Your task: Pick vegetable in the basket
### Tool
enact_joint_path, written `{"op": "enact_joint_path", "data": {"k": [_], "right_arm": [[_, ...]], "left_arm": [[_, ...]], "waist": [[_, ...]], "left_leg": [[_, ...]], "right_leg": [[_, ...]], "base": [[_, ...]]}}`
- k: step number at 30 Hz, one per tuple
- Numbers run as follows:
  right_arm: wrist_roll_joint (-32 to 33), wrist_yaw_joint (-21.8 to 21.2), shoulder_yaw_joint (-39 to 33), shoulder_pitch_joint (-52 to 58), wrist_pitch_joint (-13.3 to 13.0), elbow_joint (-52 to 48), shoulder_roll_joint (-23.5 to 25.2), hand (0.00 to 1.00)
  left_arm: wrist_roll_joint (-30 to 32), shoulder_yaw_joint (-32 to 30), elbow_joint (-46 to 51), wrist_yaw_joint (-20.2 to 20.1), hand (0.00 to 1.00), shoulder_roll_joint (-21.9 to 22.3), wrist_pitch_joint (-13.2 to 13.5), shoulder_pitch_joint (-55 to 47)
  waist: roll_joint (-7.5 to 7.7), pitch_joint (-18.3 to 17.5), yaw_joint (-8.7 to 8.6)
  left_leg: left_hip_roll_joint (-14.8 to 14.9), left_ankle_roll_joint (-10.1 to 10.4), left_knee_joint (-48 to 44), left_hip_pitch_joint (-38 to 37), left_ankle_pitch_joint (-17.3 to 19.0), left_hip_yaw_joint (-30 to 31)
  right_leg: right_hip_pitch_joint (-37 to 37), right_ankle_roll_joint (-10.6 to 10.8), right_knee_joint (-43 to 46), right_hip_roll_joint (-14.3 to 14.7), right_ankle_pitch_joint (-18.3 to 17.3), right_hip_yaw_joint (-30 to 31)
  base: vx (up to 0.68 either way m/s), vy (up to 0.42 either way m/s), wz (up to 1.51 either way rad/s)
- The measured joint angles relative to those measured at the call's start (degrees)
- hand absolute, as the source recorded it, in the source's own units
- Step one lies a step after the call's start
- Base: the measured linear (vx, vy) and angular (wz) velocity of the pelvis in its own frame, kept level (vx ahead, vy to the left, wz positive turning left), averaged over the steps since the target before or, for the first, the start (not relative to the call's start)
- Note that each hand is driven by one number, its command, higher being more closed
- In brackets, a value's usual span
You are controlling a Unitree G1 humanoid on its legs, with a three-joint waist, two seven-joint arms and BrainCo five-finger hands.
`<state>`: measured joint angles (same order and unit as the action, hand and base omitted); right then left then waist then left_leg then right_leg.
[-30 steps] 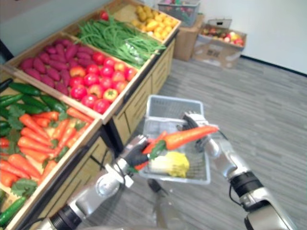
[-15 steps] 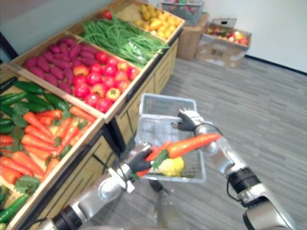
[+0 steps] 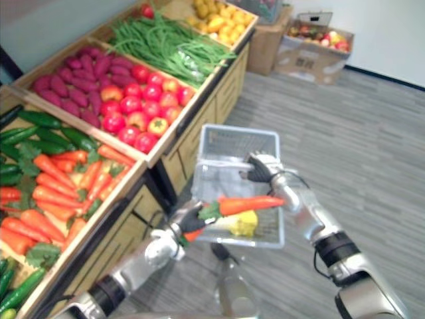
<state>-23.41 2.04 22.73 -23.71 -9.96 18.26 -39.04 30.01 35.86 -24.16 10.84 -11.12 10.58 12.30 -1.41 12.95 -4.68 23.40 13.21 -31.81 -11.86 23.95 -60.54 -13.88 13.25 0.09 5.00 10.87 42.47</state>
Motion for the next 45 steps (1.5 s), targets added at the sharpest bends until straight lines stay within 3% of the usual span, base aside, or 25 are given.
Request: {"op": "enact_joint_path", "data": {"k": [5, 12, 13, 20, 45], "right_arm": [[1.1, -0.1, 0.0, -0.9, 1.3, 2.3, 1.4, 1.00], [1.5, -0.1, 0.3, -3.8, 2.5, 4.0, 4.5, 1.00], [1.6, -0.1, 0.3, -5.1, 2.7, 4.9, 5.0, 1.00], [3.7, -0.1, 0.8, -8.3, 3.8, 5.6, 5.4, 1.00], [3.7, -1.7, 3.1, -9.2, 4.7, 8.7, 9.7, 1.00]], "left_arm": [[0.2, -0.9, -7.5, 0.9, 1.00, 3.7, -2.3, 5.7], [2.3, -3.3, -20.0, 3.1, 1.00, 9.0, -7.5, 14.5], [2.7, -3.4, -21.1, 3.3, 0.00, 9.4, -8.3, 15.4], [2.8, -2.8, -25.4, 3.7, 0.00, 11.7, -10.8, 18.3], [2.8, -2.4, -28.5, 2.5, 0.00, 13.6, -12.5, 22.6]], "waist": [[0.12, 0.8, -0.21], [0.40, 1.6, -2.18], [0.58, 1.7, -2.70], [1.39, 2.2, -2.96], [2.24, 2.7, -3.12]], "left_leg": [[-0.8, -0.3, 0.1, 0.7, 0.1, 0.3], [-1.2, -0.5, 0.0, 0.8, 0.2, 0.2], [-1.2, -0.5, 0.0, 0.8, 0.2, 0.2], [-1.7, -0.5, 0.2, 0.8, 0.2, -0.1], [-2.0, -0.6, 0.6, 0.5, 0.2, 0.0]], "right_leg": [[-0.7, 0.2, -0.1, -0.7, 0.1, 0.1], [-1.0, 0.3, -0.1, -0.9, 0.1, 0.5], [-1.0, 0.3, -0.1, -0.9, 0.1, 0.6], [-1.6, 0.6, -0.1, -0.8, 0.3, 1.4], [-1.1, 0.6, -0.3, -1.0, 0.3, 1.4]], "base": [[0.00, 0.005, 0.01], [0.01, 0.009, -0.01], [0.00, 0.000, 0.00], [0.02, 0.017, -0.05], [0.00, 0.001, 0.00]]}}
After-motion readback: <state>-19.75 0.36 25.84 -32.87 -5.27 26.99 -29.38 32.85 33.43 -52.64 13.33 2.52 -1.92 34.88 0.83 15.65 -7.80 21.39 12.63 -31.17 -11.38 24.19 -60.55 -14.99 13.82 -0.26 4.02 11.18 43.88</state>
